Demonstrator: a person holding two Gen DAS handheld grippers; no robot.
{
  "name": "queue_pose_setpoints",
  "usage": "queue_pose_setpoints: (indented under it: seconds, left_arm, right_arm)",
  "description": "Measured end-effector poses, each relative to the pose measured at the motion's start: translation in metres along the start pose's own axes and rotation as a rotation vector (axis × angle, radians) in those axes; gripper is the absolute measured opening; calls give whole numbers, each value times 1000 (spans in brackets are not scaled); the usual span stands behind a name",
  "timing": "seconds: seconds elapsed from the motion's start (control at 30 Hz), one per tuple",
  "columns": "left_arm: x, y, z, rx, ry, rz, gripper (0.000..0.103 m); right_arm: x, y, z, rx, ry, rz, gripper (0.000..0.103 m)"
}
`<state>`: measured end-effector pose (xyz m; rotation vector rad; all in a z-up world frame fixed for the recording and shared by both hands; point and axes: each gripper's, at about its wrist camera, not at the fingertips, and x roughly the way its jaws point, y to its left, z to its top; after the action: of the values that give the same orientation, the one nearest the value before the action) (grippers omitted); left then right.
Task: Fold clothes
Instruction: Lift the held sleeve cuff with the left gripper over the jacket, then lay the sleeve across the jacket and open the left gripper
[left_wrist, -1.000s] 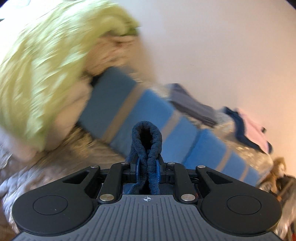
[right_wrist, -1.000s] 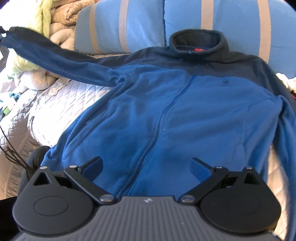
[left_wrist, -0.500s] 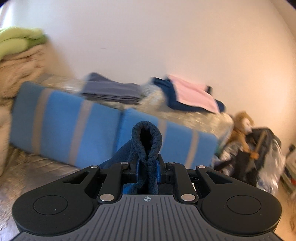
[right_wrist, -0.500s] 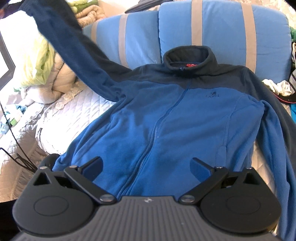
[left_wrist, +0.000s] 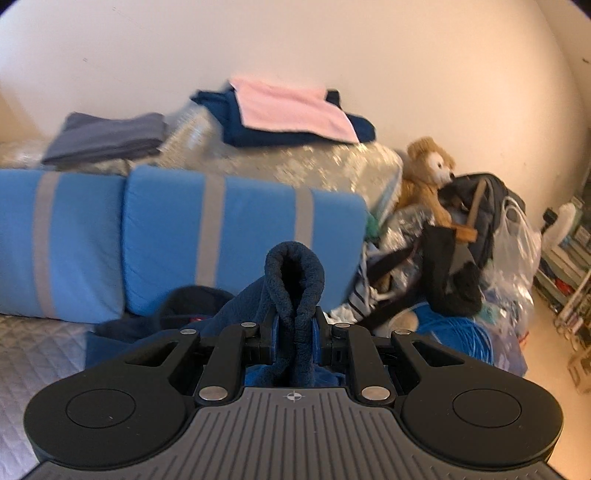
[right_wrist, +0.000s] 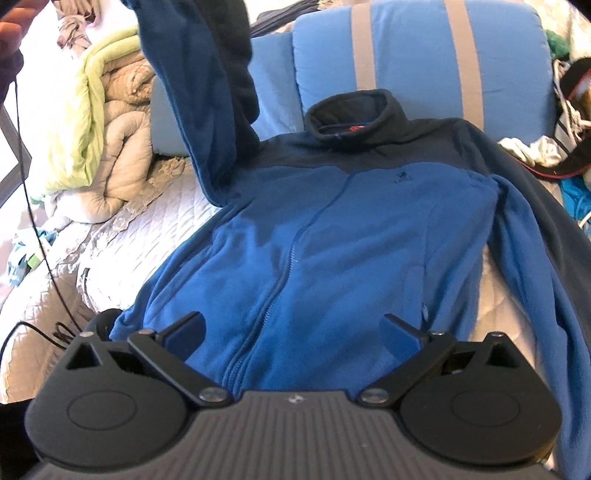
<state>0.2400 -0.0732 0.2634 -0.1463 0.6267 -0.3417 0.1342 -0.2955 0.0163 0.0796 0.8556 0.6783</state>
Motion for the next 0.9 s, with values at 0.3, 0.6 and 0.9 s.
queue_pose_setpoints:
  seconds: [0.3, 0.6, 0.9]
  left_arm:
    - [99, -26, -28, -9, 129, -14, 16]
    - [171, -37, -49, -8, 234, -16, 51]
    - [146, 14, -47, -52, 125, -65, 83]
  right_arm:
    - [-15, -22, -11, 61, -16, -17, 103]
    - [-23, -45, -21, 112, 7, -51, 103]
    - [-15, -70, -17, 169, 9, -54, 103]
